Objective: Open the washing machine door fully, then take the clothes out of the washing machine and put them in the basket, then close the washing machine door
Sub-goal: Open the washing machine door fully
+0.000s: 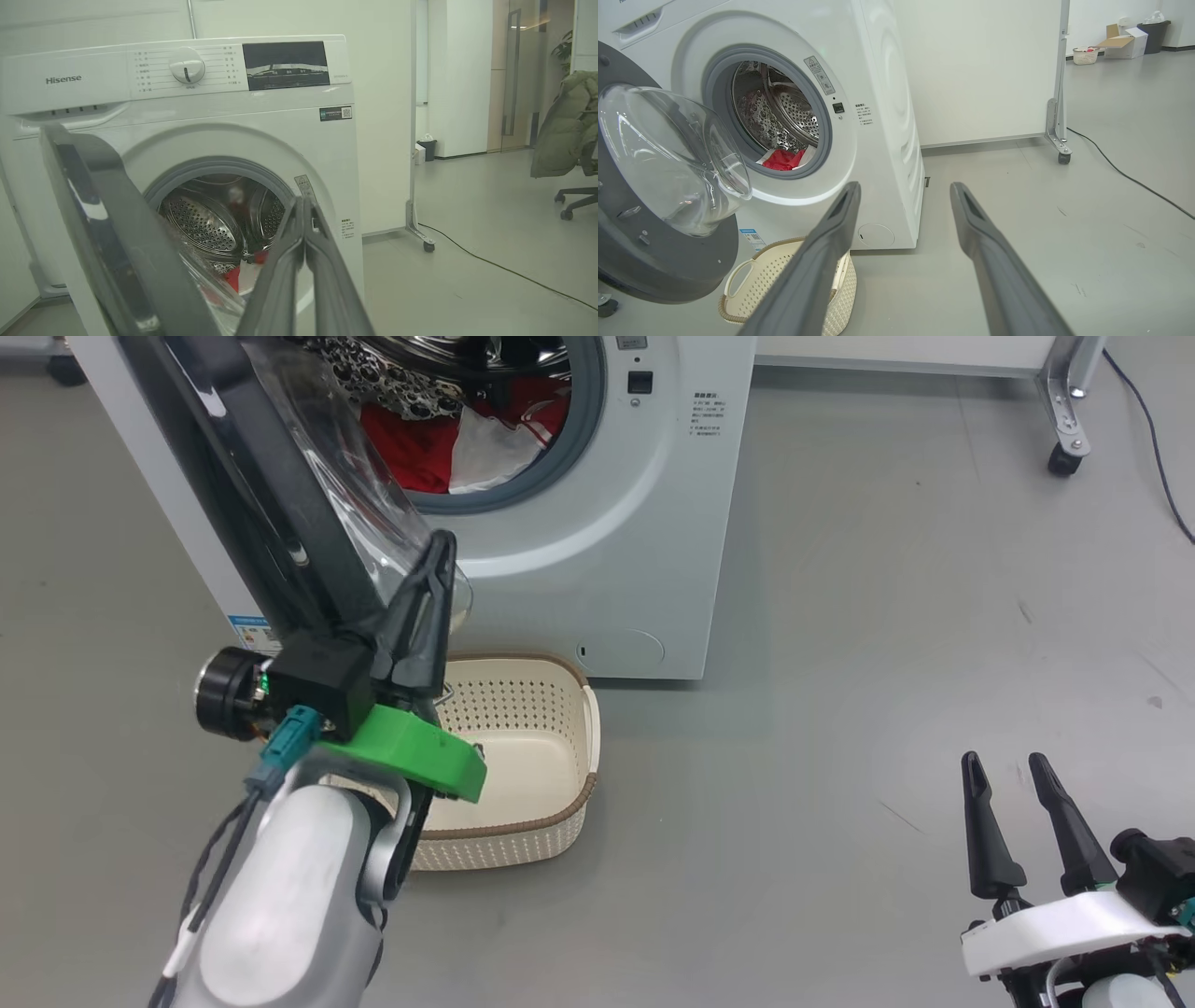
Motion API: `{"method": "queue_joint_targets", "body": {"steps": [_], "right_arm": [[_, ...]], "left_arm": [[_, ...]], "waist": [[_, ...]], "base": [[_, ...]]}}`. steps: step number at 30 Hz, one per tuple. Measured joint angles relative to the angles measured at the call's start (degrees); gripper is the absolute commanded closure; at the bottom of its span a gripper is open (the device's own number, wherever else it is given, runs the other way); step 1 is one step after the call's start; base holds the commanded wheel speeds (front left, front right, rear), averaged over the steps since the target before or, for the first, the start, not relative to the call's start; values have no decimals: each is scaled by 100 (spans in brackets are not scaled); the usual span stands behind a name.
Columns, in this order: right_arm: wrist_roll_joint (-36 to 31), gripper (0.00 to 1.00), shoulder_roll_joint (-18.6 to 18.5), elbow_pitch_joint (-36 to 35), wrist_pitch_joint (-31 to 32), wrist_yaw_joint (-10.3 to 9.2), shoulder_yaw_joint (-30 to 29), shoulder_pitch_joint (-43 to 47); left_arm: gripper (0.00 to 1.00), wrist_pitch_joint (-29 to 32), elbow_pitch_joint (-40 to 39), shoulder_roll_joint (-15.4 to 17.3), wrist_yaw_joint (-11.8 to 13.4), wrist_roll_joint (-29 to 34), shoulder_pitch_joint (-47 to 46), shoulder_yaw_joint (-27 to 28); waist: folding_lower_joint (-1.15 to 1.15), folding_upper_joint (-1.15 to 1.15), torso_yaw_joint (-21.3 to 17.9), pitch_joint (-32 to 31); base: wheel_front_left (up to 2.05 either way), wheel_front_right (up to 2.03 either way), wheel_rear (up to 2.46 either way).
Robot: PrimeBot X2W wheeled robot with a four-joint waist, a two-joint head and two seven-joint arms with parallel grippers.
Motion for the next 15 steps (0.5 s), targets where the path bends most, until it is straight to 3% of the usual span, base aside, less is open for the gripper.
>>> {"method": "queue_joint_targets", "body": {"steps": [15], "right_arm": [[-18,0,89,91,-1,51,-32,-47]], "left_arm": [[100,497,872,-2,181,-357,461,-326]], "waist": [[0,0,-345,100]], "base": [[0,0,0]]}}
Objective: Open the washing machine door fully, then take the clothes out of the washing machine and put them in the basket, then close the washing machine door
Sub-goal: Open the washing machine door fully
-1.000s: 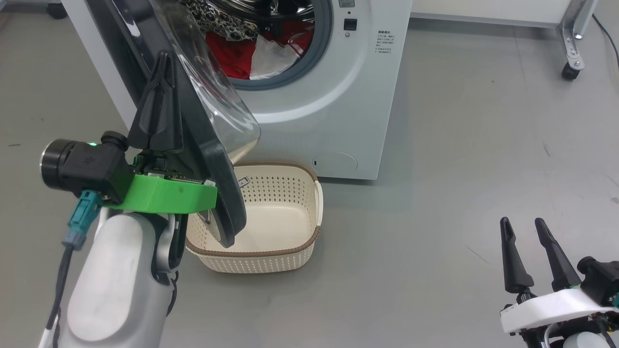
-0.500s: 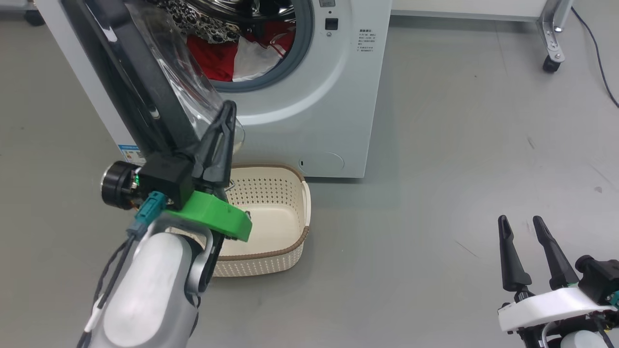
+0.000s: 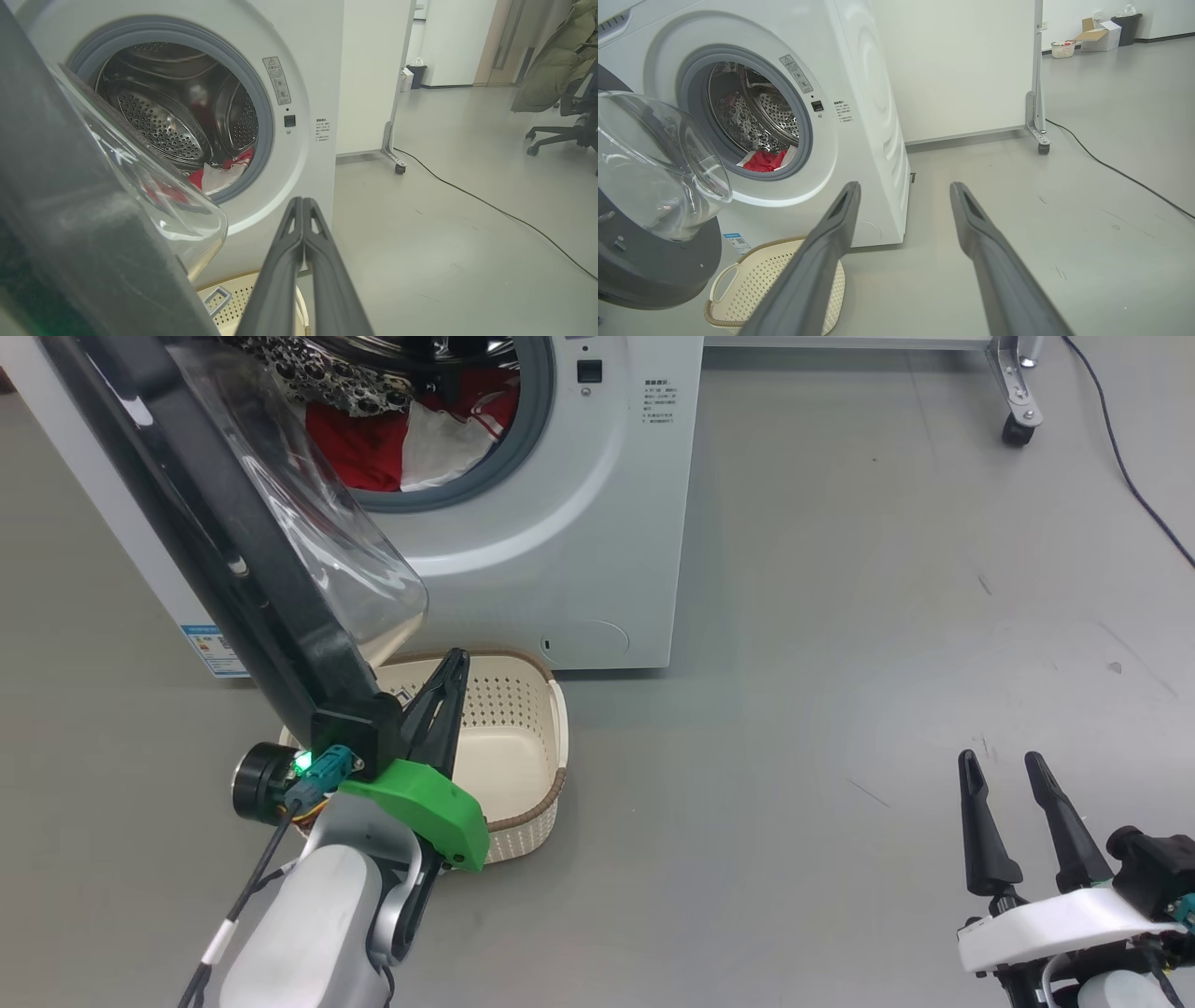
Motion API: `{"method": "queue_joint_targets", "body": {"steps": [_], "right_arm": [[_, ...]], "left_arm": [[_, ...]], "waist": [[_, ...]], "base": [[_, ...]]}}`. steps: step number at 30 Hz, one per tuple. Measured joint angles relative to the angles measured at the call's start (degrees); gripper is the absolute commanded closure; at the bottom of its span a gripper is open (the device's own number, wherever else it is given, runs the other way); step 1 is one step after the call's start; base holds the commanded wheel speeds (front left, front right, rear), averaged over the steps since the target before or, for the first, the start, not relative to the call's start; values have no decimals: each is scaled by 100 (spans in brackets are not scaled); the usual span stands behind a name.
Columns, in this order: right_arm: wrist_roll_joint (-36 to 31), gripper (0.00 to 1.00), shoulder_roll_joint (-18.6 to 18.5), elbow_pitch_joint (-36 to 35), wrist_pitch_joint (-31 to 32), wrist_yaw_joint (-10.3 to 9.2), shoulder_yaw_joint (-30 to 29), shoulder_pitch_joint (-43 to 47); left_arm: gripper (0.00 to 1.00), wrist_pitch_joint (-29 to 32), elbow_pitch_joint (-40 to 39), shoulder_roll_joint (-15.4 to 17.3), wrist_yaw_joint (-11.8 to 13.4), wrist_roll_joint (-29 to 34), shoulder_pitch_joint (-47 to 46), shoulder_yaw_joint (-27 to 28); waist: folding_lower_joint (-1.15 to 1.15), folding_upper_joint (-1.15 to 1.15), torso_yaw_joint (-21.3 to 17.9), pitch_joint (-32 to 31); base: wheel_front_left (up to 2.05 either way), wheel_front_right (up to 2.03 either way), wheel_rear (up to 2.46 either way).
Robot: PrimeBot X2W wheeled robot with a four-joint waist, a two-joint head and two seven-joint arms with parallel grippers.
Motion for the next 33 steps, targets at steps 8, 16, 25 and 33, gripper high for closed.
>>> {"method": "queue_joint_targets", "body": {"steps": [8,16,25,33], "right_arm": [[-19,0,44,42,0,52,-16,-56],[-42,0,67,77,0,69,-126,-54],[-57,0,70,91,0,100,-225,-46],[-93,0,73,92,0,118,-248,-37]], "left_arm": [[100,55,419,-7,385,-200,0,348],[100,55,689,-11,476,-314,-10,503],[100,-10,860,-38,482,-483,-71,420],[100,-80,1006,-78,482,-547,-134,230]], "waist": [[0,0,-191,44],[0,0,-222,84],[0,0,-101,50],[0,0,145,12]], "base": [[0,0,0],[0,0,0],[0,0,0],[0,0,0]]}}
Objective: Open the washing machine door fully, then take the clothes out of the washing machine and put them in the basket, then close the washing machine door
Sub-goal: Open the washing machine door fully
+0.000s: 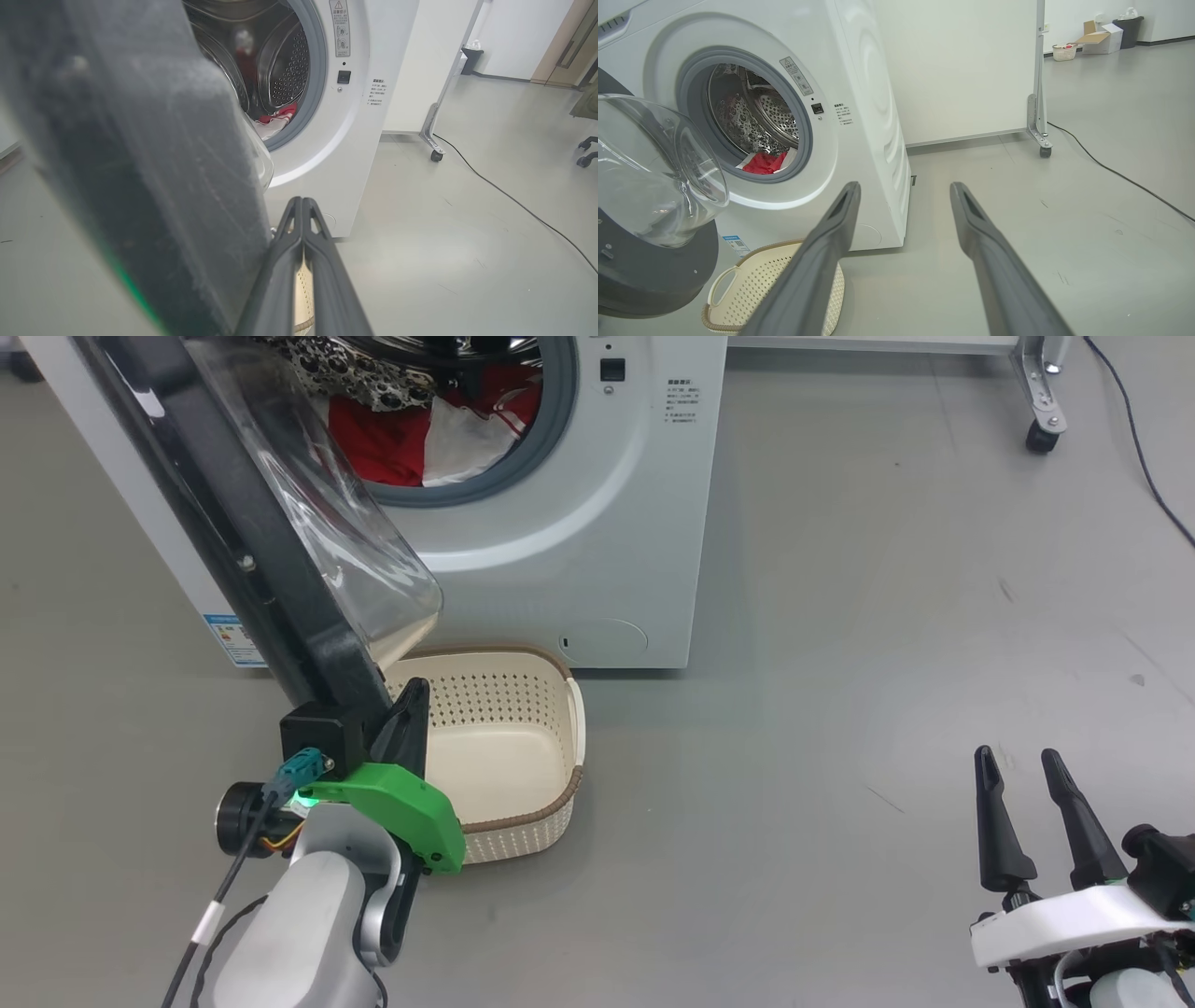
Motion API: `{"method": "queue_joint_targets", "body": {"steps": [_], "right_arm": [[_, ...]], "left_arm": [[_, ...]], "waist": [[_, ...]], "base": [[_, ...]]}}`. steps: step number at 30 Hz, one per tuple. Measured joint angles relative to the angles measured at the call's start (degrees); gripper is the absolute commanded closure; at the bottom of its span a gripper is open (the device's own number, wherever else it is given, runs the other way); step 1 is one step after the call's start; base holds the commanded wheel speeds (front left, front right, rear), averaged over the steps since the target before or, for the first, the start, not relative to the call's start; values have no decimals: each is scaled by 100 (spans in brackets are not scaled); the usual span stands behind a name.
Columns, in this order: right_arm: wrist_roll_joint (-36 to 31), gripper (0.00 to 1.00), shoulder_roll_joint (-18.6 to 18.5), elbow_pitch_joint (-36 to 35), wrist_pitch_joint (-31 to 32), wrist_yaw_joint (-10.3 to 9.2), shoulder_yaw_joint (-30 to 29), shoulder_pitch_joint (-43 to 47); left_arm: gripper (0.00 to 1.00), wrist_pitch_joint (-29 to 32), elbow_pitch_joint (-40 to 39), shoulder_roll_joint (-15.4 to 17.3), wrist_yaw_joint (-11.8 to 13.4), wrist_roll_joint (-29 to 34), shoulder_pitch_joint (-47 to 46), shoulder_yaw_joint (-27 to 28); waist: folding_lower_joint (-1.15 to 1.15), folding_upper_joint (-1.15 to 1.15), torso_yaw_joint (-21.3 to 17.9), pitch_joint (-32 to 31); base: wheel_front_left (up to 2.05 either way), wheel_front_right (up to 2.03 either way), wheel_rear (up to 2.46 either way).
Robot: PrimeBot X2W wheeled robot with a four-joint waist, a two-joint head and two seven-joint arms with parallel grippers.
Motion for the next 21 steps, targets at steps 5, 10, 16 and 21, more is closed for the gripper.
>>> {"method": "queue_joint_targets", "body": {"steps": [5,10,16,21], "right_arm": [[0,0,2,0,1,33,-5,26],[-1,0,5,-1,0,34,-7,68],[-4,0,14,-4,0,54,-13,84],[-5,0,16,-5,0,78,-9,95]], "left_arm": [[100,-70,48,-19,0,-62,-9,-74],[100,-88,92,-41,0,-119,-27,-98],[100,-138,189,-38,45,-168,-70,-94],[100,-230,234,-36,49,-219,-117,-94]], "waist": [[0,0,194,-15],[0,0,367,-20],[0,0,653,-8],[0,0,909,14]], "base": [[0,0,0],[0,0,0],[0,0,0],[0,0,0]]}}
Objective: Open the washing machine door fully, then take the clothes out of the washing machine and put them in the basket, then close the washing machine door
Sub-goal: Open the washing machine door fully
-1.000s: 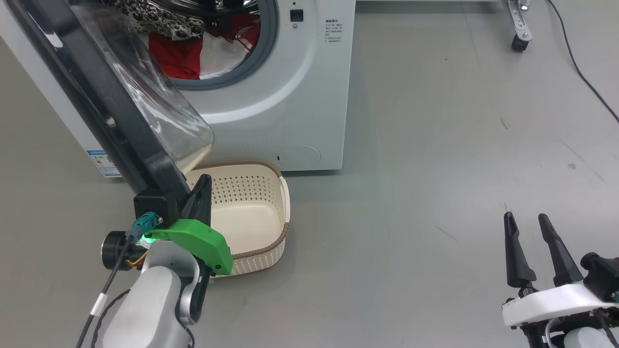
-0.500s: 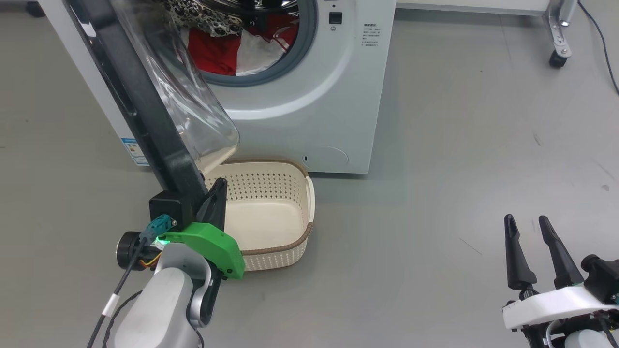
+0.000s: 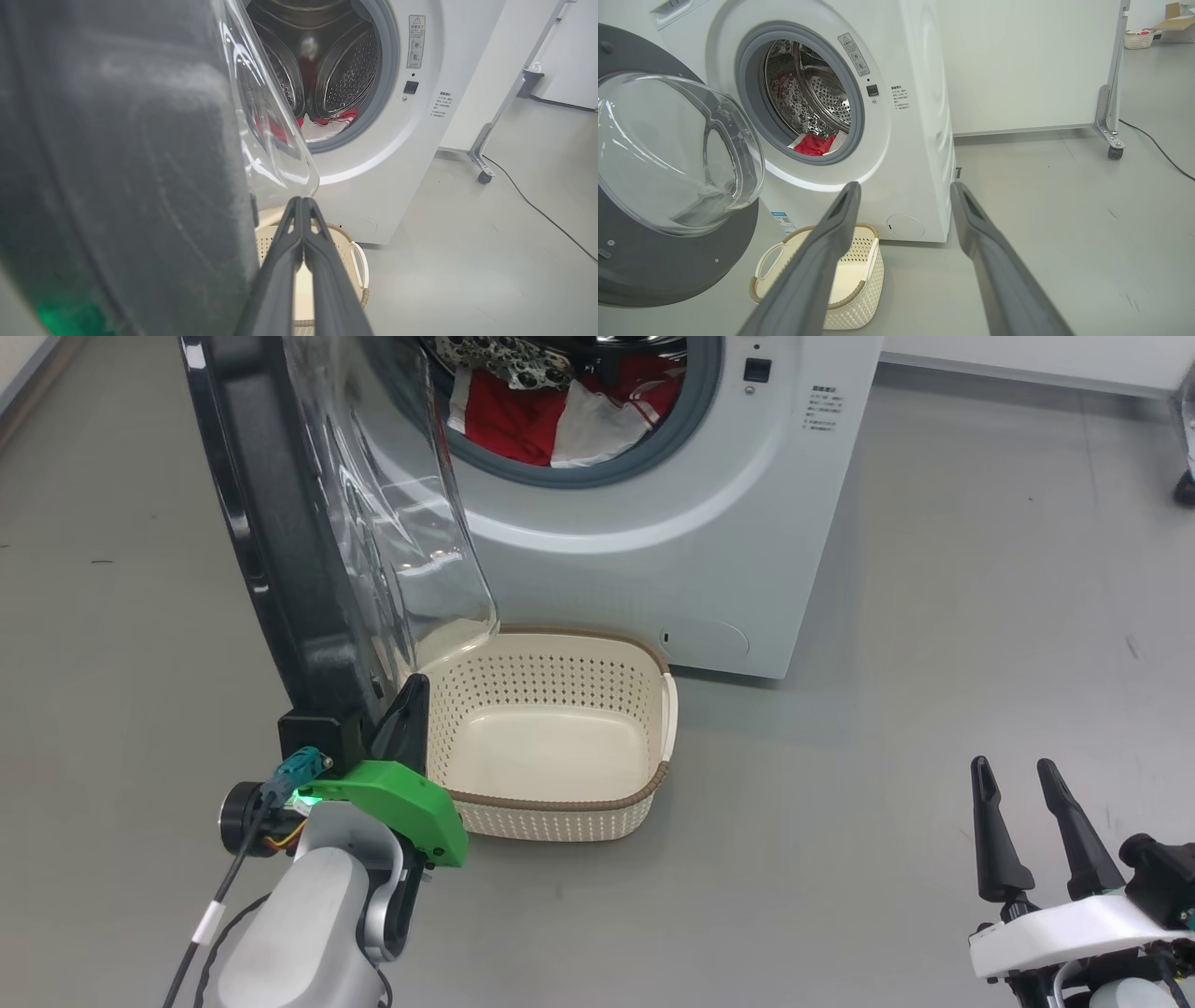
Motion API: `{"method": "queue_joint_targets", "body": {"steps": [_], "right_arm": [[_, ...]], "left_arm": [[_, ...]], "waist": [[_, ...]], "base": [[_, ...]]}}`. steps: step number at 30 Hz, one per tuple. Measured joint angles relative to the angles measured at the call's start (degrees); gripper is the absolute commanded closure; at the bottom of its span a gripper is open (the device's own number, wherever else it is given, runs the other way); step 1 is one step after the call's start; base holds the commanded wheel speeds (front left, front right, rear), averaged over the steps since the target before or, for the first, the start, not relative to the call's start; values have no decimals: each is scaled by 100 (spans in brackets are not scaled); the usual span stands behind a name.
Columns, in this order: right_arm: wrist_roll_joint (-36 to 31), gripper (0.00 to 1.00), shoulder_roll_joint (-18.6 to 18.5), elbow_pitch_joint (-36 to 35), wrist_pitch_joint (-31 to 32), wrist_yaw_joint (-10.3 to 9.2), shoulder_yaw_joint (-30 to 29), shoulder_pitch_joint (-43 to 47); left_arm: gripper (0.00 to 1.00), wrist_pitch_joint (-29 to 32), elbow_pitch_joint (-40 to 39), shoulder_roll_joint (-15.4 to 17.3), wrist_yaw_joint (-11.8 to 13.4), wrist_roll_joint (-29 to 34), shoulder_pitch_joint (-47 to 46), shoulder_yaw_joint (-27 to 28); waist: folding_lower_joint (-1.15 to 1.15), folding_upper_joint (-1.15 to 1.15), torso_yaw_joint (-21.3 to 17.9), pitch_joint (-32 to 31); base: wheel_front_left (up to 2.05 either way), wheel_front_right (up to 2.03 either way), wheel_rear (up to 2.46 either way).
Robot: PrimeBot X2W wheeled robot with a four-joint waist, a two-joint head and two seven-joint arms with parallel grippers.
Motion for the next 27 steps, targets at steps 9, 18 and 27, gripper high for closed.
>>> {"method": "queue_joint_targets", "body": {"steps": [9,18,27], "right_arm": [[-53,0,-4,-46,0,5,94,-3],[52,0,12,-124,10,48,103,-20],[-105,0,-187,-211,165,55,281,-148]], "left_arm": [[100,-86,62,1,43,-36,-21,164],[100,-268,83,-1,66,-93,-125,456],[100,-410,100,56,91,-260,-205,896]], "waist": [[0,0,433,109],[0,0,709,398],[0,0,970,686]], "base": [[0,0,0],[0,0,0],[0,0,0]]}}
